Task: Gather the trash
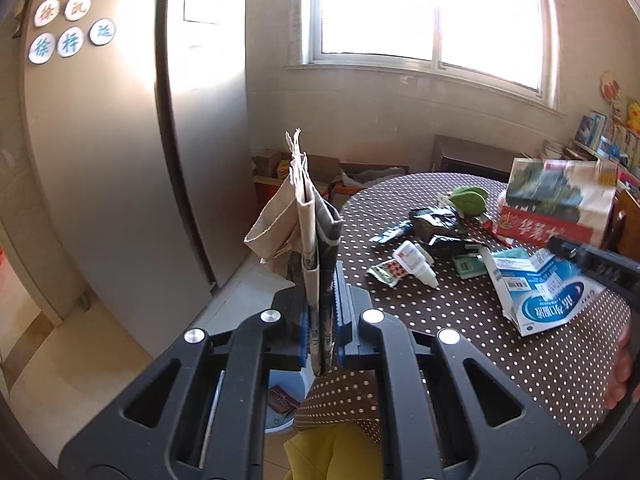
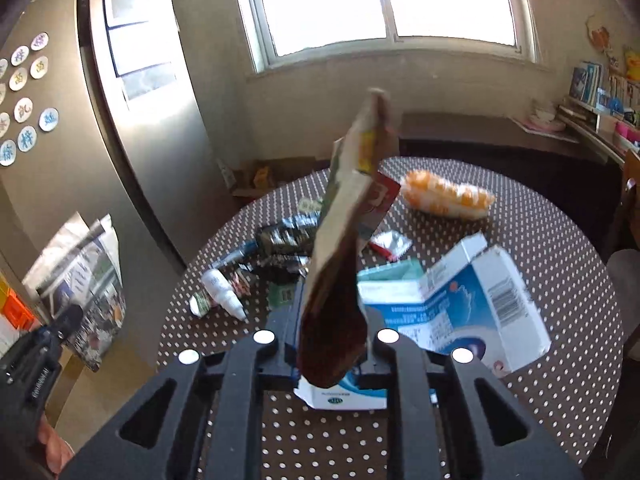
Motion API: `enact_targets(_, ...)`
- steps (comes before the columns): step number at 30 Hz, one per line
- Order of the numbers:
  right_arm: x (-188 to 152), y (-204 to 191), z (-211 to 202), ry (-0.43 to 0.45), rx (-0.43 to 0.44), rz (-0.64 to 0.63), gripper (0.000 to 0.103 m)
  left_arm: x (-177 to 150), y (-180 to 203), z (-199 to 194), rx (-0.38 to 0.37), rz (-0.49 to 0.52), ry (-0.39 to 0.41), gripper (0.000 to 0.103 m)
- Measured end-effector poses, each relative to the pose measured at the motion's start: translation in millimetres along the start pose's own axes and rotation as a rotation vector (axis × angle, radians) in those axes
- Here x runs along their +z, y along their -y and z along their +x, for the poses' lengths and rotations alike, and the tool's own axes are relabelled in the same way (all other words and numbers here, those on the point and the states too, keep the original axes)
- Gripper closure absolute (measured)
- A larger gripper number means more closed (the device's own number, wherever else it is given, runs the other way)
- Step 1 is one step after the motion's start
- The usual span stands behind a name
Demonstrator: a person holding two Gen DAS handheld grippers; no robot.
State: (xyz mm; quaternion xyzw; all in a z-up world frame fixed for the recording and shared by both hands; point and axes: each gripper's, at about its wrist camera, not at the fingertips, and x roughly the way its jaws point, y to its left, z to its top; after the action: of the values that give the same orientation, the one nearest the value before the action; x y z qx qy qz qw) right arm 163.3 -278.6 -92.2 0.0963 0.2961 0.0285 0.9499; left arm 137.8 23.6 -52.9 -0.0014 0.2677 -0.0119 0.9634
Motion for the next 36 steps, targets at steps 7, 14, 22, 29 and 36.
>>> enact_targets(7,15,-21,-22,0.07,0.061,-0.027,0.086,0,-21,-5,0.048,-0.022,0.015,0.093)
enact_targets(14,14,-80,-18,0.047,0.223,-0.106,0.086,-7,-47,-7,0.103,-0.047,-0.002,0.093)
enact_targets(22,-12,-145,8,-0.069,0.341,-0.171,0.086,-26,-75,6,0.131,-0.078,-0.068,0.093)
enact_targets(29,-31,-170,31,-0.153,0.347,-0.187,0.086,-40,-88,37,0.126,-0.097,-0.145,0.092)
enact_targets(36,-33,-171,41,-0.173,0.325,-0.185,0.086,-46,-96,63,0.165,-0.099,-0.154,0.037)
